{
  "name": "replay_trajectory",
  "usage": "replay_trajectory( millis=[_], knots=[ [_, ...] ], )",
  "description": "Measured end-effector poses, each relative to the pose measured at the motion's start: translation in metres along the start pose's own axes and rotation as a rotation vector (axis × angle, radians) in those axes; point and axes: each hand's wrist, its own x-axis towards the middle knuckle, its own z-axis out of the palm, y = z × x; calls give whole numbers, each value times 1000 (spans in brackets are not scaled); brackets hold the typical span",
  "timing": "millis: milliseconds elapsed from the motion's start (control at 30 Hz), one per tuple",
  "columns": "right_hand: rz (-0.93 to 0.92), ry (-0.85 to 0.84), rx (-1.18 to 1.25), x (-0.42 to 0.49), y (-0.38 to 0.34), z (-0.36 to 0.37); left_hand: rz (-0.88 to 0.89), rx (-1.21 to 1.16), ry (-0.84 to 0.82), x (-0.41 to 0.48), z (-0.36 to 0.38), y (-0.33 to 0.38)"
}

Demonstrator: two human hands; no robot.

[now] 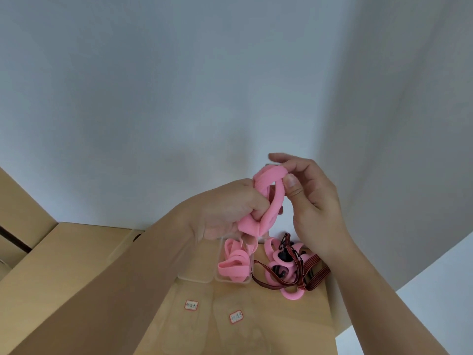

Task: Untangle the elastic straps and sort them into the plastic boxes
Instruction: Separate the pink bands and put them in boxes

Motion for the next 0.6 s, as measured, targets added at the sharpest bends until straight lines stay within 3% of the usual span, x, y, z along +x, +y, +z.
replay_trajectory(
  millis=[300,600],
  knots=[
    [4,28,-103,-9,4,7,-28,325,135,2,-3,-2],
    [153,52,178,-1,-4,-5,252,-42,223,-2,5,-13]
  ],
)
